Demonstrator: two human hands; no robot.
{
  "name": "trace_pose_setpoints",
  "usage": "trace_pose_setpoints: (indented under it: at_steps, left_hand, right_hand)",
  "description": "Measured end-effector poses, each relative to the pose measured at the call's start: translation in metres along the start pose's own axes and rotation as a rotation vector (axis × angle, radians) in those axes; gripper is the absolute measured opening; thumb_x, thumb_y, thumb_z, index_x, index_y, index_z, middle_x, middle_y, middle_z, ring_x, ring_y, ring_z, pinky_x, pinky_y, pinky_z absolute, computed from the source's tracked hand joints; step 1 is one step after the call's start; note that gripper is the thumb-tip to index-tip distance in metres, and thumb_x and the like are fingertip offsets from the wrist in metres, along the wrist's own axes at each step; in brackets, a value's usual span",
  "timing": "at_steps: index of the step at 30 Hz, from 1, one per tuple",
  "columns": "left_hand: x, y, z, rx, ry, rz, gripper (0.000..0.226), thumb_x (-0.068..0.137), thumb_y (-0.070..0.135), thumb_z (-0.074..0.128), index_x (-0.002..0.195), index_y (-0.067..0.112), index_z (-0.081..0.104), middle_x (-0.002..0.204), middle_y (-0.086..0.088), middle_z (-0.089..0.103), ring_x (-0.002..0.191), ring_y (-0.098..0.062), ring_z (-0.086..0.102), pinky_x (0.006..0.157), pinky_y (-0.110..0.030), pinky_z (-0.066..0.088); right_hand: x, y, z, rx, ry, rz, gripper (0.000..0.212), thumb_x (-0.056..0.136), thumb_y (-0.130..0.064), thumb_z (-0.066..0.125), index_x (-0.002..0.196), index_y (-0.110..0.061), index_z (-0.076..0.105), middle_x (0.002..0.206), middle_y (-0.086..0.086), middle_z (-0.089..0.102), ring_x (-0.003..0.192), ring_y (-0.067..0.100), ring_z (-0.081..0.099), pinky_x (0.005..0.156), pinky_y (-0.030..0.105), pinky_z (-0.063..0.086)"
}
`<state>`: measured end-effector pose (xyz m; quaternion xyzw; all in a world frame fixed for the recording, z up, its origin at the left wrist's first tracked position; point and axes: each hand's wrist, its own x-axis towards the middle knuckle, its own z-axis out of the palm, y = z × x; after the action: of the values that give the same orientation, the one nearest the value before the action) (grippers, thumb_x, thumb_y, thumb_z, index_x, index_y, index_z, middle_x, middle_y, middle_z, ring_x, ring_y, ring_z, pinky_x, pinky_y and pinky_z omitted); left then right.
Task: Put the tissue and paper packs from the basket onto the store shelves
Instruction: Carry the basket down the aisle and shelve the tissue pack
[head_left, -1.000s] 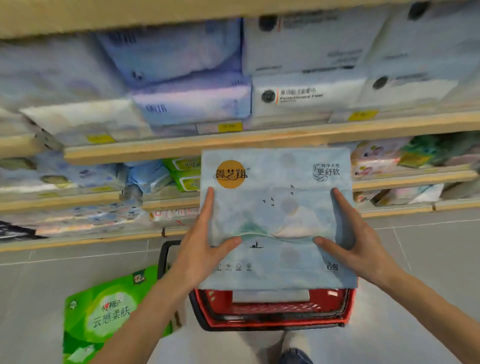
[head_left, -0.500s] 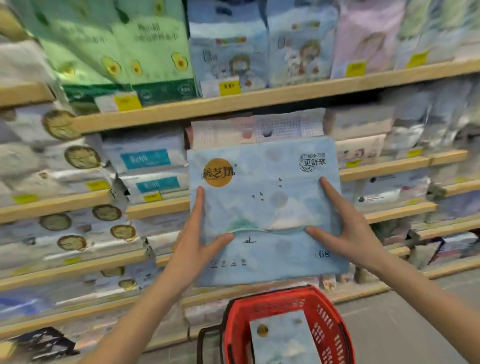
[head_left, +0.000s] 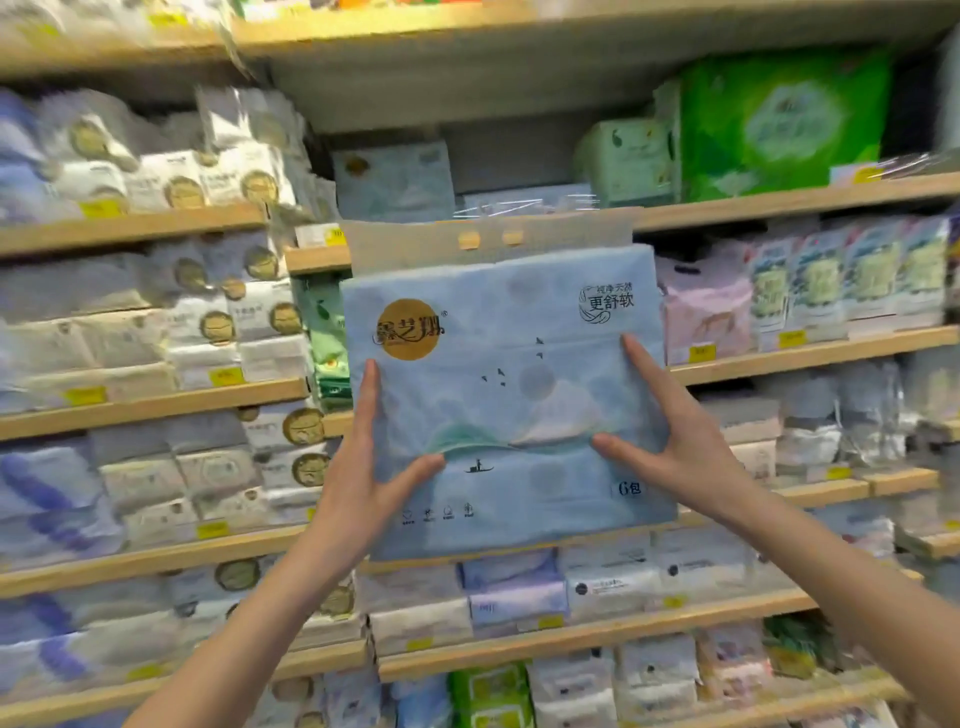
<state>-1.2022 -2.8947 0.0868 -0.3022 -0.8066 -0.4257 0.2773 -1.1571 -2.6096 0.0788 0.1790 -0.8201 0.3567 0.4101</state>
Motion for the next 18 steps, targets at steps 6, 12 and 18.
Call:
trace_pose_setpoints:
  at_steps: [6,12,18]
  left_hand:
    - [0.024,0.015,-0.034,0.002,0.089,0.053,0.101,0.069,0.046,0.064,0.141,0.049,-0.006,0.153,0.013,0.02,0.138,-0.01,0.03,0.109,-0.031,0.031]
    - [0.061,0.008,-0.047,0.012,0.168,0.118,0.102,0.071,0.045,0.071,0.138,0.057,-0.006,0.137,0.038,0.018,0.132,-0.004,0.036,0.1,-0.025,0.038]
    - [0.118,0.004,-0.043,0.064,0.257,0.188,0.099,0.072,0.044,0.067,0.137,0.055,-0.006,0.141,0.035,0.018,0.134,-0.001,0.03,0.107,-0.027,0.032]
  right_hand:
    - [0.044,-0.019,0.002,0.017,0.034,-0.118,0.084,0.071,-0.048,0.063,0.138,-0.052,0.012,0.133,-0.031,0.03,0.127,-0.004,0.035,0.106,0.015,0.025]
    - [0.093,-0.014,0.012,0.019,0.072,-0.198,0.085,0.073,-0.04,0.065,0.135,-0.057,0.009,0.138,-0.012,0.037,0.126,-0.002,0.034,0.101,0.002,0.022]
    - [0.158,0.012,0.017,0.063,0.121,-0.312,0.086,0.074,-0.035,0.066,0.142,-0.042,0.013,0.139,-0.002,0.039,0.129,0.001,0.034,0.105,0.006,0.021]
